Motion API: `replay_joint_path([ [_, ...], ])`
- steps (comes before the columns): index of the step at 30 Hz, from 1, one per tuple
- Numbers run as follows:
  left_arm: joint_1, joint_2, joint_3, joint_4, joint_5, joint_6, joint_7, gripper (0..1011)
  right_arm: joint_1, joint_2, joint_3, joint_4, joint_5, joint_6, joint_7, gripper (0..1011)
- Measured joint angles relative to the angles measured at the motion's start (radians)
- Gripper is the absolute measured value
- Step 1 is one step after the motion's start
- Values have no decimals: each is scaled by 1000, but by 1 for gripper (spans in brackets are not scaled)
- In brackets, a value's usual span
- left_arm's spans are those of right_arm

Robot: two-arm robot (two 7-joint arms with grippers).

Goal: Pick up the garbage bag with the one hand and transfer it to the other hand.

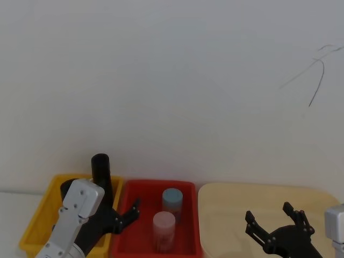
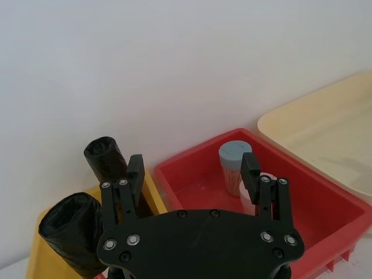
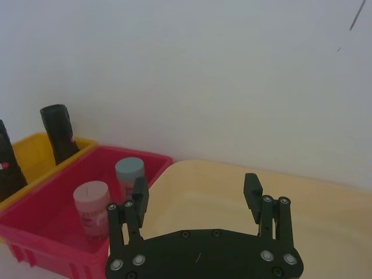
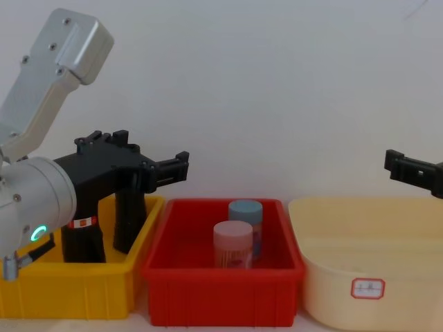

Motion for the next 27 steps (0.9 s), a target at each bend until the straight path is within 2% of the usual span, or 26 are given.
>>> replay_joint_path([
  [27, 0, 0, 0, 0, 0, 0, 0, 1002, 0, 0, 0, 0, 0, 0, 0, 1000],
])
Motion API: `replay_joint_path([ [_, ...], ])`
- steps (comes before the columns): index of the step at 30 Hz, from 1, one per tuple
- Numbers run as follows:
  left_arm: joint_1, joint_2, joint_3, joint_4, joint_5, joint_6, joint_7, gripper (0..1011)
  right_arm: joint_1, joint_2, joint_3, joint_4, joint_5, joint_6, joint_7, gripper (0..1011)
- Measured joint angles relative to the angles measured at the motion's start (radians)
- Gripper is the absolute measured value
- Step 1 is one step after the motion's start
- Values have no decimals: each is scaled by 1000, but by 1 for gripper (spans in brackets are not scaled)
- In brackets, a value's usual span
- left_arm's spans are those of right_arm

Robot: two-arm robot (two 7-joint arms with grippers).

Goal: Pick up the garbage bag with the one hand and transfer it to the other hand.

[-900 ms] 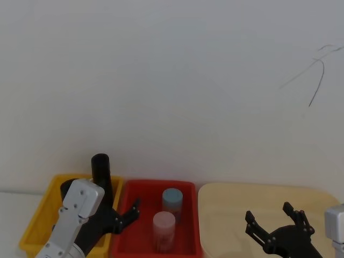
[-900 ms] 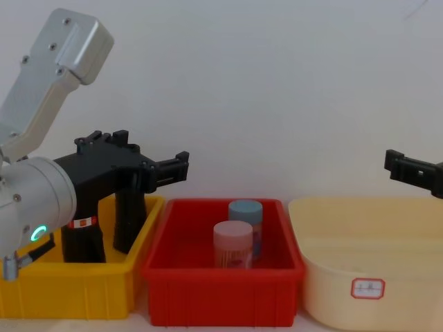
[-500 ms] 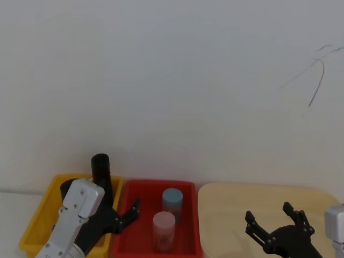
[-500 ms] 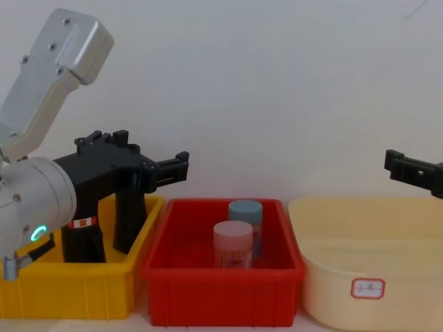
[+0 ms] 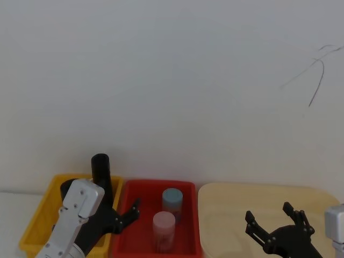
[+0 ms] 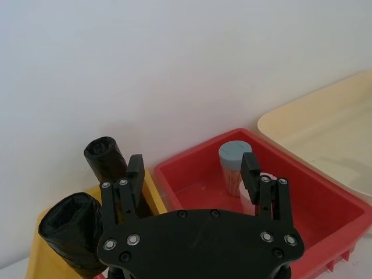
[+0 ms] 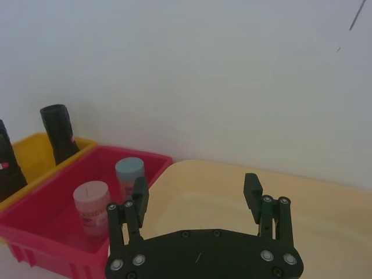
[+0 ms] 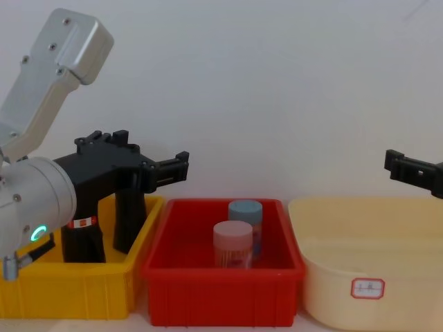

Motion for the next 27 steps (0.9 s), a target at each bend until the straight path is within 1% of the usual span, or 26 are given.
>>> replay_joint_path([
  [27, 0, 0, 0, 0, 0, 0, 0, 1001, 0, 0, 0, 0, 0, 0, 0, 1000],
])
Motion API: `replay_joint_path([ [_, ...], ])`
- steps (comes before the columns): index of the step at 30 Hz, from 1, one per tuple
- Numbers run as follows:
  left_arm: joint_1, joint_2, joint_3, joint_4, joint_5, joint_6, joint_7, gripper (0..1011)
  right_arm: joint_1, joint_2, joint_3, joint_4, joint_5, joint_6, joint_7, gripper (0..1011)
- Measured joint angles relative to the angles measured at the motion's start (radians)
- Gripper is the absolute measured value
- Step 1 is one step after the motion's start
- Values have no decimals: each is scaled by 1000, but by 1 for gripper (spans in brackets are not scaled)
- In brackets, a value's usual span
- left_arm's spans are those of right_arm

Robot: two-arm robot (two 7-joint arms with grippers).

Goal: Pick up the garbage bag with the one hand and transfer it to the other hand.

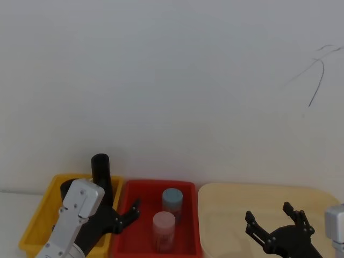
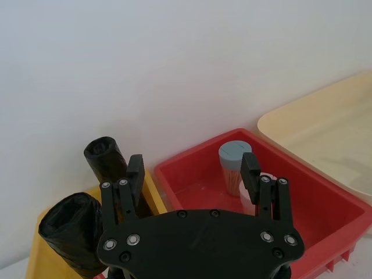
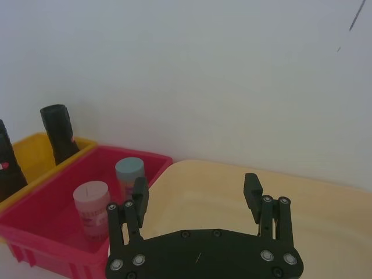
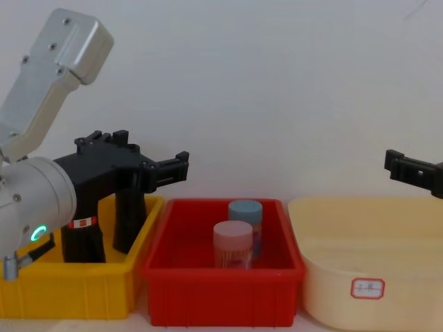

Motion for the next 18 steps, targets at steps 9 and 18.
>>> replay_joint_path([
  [9, 0, 0, 0, 0, 0, 0, 0, 1002, 0, 0, 0, 0, 0, 0, 0, 1000],
  [18, 0, 0, 0, 0, 0, 0, 0, 1002, 0, 0, 0, 0, 0, 0, 0, 1000],
])
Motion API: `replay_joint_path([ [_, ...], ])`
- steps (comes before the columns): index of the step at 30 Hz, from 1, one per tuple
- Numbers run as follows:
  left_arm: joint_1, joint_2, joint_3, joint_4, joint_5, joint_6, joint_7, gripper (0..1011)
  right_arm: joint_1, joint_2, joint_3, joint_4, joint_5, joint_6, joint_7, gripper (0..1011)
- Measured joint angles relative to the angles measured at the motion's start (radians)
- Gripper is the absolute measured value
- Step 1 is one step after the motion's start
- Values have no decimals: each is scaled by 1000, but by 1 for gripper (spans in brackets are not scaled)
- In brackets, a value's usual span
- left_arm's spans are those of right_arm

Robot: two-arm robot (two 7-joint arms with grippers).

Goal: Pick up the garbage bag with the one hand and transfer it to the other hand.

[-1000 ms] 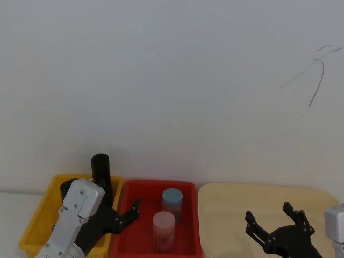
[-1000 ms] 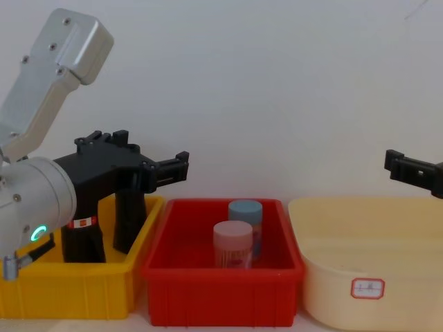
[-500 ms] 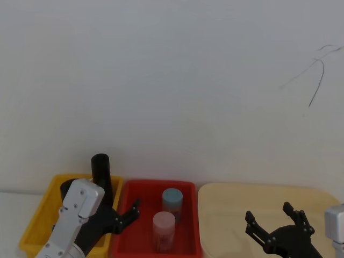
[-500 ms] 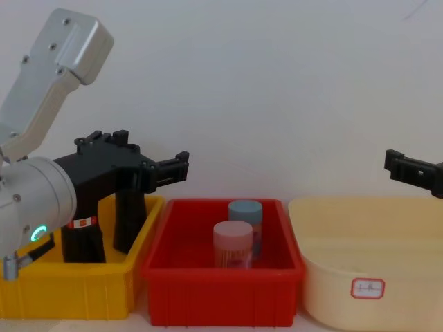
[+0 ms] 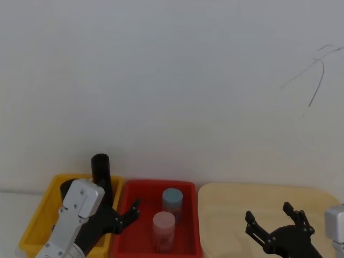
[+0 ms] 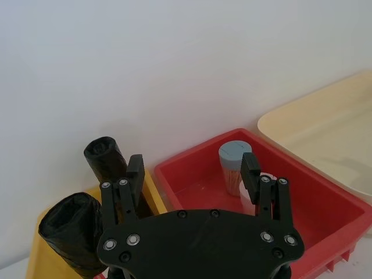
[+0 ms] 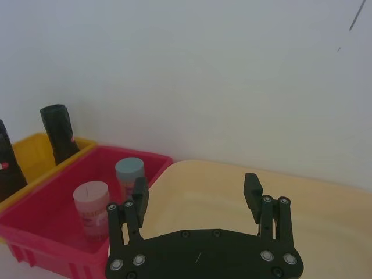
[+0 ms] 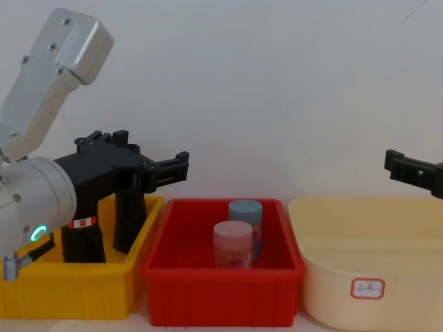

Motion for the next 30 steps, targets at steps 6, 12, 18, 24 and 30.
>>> replay_joint_path([
  [6, 0, 0, 0, 0, 0, 0, 0, 1001, 0, 0, 0, 0, 0, 0, 0, 999],
  [12, -4, 3, 0, 3, -1, 2, -16, 1002, 0, 0, 0, 0, 0, 0, 0, 1000],
  [18, -6, 23, -3, 2, -19, 15, -61, 1001, 0, 0, 0, 0, 0, 0, 0, 1000],
  [24, 3, 55, -18, -14, -52, 49, -113, 1002, 0, 0, 0, 0, 0, 0, 0, 1000],
  [30, 23, 87, -40, -35, -77, 78, -143, 1002, 0, 0, 0, 0, 0, 0, 0, 1000],
])
